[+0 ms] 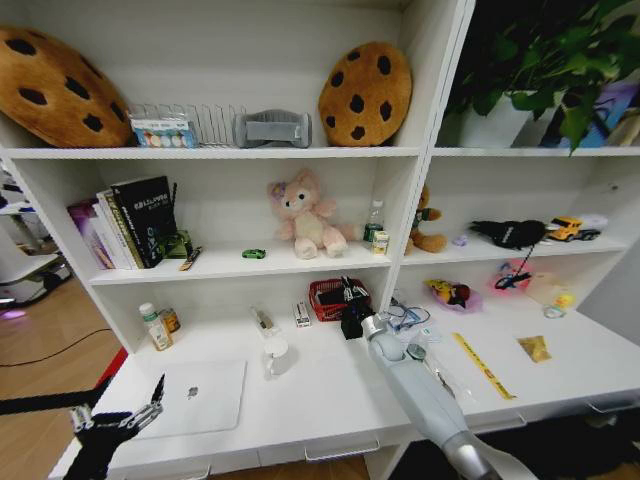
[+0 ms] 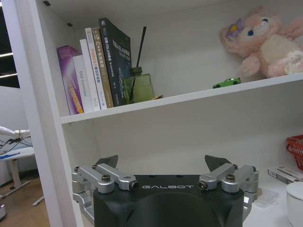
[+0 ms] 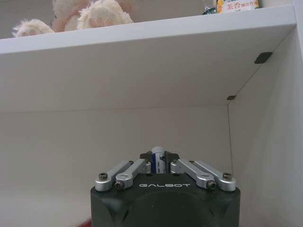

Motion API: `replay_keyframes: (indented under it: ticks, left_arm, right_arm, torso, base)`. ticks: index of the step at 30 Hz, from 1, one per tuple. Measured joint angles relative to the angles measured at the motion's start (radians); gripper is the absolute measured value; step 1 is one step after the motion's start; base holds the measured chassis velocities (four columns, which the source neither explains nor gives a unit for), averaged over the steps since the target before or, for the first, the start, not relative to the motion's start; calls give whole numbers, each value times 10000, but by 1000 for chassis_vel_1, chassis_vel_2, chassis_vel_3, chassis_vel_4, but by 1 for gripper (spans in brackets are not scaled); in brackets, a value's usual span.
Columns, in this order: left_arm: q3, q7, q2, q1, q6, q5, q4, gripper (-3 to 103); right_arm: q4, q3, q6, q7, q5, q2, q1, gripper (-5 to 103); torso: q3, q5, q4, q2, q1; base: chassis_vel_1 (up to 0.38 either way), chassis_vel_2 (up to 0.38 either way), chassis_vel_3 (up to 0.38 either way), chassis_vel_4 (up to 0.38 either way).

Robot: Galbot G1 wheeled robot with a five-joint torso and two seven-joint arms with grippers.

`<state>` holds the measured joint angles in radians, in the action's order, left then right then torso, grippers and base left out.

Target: Organize the objects on the table.

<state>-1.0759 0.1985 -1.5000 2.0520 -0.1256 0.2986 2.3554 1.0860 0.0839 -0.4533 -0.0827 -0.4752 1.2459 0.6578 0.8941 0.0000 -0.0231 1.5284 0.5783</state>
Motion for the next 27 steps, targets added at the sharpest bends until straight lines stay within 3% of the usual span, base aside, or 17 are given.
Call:
replay_keyframes:
  ticks: [9,11,13,15,16,18,25,27]
  left_arm:
    - [0,0,0,0,0,0,0,100]
    - [0,0,0,0,0,0,0,100]
    - [0,0,0,0,0,0,0,100]
    - [0,0,0,0,0,0,0,100]
    - [0,0,0,0,0,0,0,100]
    - [0,0,0,0,0,-1,0,100]
    - [0,0,0,0,0,0,0,100]
    - [0,0,0,0,0,0,0,100]
  right_arm:
    - [-705,0,-519,-178,217,237,-200,14]
    - [-567,28,-392,-396,191,203,-44,25]
    - [-457,66,-265,-562,160,156,40,25]
    - [-297,114,-177,-707,109,81,185,35]
    - [-297,114,-177,-707,109,81,185,35]
    - [-207,156,-165,-704,96,49,251,46]
    - [883,219,236,-350,-53,-308,706,68]
    - [2453,298,760,73,-152,-901,1487,79]
  torso:
    - [0,-1,3,0,0]
    - [0,2,3,0,0]
    - [0,2,2,0,0]
    - [0,0,-1,0,-1]
    - [0,0,-1,0,-1]
    - [0,0,1,0,-1]
    - [0,0,3,0,0]
    - [-1,2,3,0,0]
  base:
    - [0,0,0,0]
    - [0,0,0,0]
    - [0,0,0,0]
    - [0,0,0,0]
    - [0,0,0,0]
    - [0,0,0,0]
    - [0,0,0,0]
    - [0,0,0,0]
